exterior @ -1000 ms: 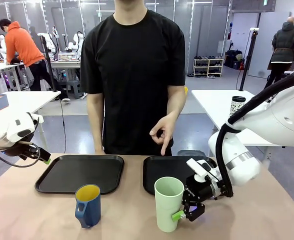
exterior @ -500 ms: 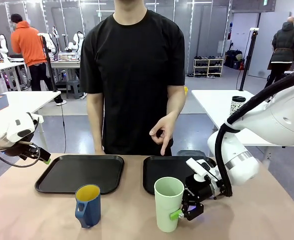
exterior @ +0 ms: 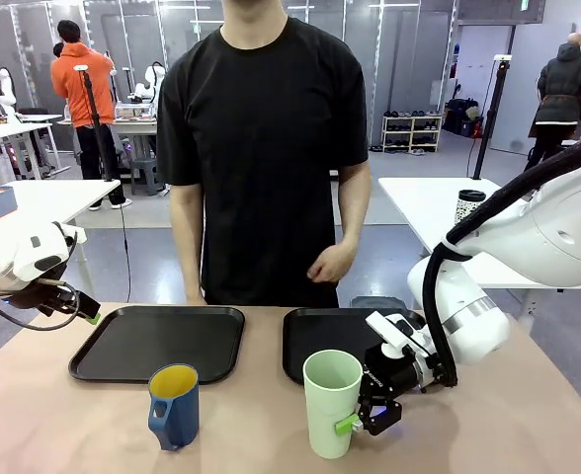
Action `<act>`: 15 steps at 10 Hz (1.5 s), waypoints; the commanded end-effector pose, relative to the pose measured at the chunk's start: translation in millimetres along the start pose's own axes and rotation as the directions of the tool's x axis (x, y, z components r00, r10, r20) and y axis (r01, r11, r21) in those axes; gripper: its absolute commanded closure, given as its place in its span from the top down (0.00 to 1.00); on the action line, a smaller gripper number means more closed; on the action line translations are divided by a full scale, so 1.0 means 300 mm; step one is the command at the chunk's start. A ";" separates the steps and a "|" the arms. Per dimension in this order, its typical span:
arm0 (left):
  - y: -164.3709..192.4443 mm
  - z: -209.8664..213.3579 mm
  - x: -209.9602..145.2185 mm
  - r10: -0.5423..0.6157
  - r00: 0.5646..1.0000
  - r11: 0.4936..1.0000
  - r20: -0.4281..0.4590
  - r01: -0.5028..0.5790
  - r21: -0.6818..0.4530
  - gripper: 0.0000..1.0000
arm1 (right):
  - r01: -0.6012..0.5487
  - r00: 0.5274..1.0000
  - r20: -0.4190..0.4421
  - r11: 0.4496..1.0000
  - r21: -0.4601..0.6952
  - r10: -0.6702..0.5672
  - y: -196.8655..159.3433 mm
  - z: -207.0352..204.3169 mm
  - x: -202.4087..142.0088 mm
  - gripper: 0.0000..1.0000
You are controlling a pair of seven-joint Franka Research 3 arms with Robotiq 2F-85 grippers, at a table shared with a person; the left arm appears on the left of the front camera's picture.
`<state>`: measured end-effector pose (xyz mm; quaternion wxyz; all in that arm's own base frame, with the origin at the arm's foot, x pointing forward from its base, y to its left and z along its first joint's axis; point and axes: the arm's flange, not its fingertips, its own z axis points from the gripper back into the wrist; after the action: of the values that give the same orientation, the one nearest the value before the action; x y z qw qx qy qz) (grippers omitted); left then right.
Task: Sort and store the cups by type.
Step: Pick up the Reusable plastic cup.
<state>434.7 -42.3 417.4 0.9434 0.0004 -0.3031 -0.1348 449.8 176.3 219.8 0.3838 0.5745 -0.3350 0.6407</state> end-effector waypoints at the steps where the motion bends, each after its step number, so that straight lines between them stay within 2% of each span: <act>1: 0.004 0.001 0.001 0.002 1.000 1.000 0.001 -0.002 0.000 1.00 | -0.048 0.999 -0.017 0.999 -0.014 0.048 0.073 -0.020 -0.009 0.62; 4: 0.004 0.001 0.001 0.002 1.000 1.000 0.001 -0.002 0.000 1.00 | -0.081 0.997 -0.017 0.996 -0.026 0.080 0.101 -0.016 0.090 0.62; 5: 0.004 0.001 0.001 0.002 1.000 1.000 0.001 -0.002 0.000 1.00 | -0.098 0.995 0.010 0.995 -0.027 0.098 0.102 -0.016 0.118 0.62; 6: 0.004 0.001 0.001 0.002 1.000 1.000 0.001 -0.002 0.000 1.00 | -0.092 0.996 -0.012 0.995 -0.032 0.092 0.100 -0.015 0.133 0.62; 9: 0.004 0.001 0.001 0.002 1.000 1.000 0.001 -0.002 0.000 1.00 | -0.074 0.997 -0.031 0.996 -0.051 0.072 0.088 -0.013 0.155 0.62; 10: 0.004 0.001 0.001 0.002 1.000 1.000 0.001 -0.002 0.000 1.00 | -0.066 0.998 -0.025 0.998 -0.017 0.065 0.069 -0.002 0.172 0.62; 15: 0.004 0.001 0.001 0.002 1.000 1.000 0.001 -0.002 0.000 1.00 | -0.066 0.998 -0.025 0.998 -0.017 0.065 0.069 -0.002 0.172 0.62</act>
<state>434.7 -42.3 417.3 0.9434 0.0004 -0.3031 -0.1348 426.9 171.6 268.7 0.3756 0.5519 -0.3528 0.6557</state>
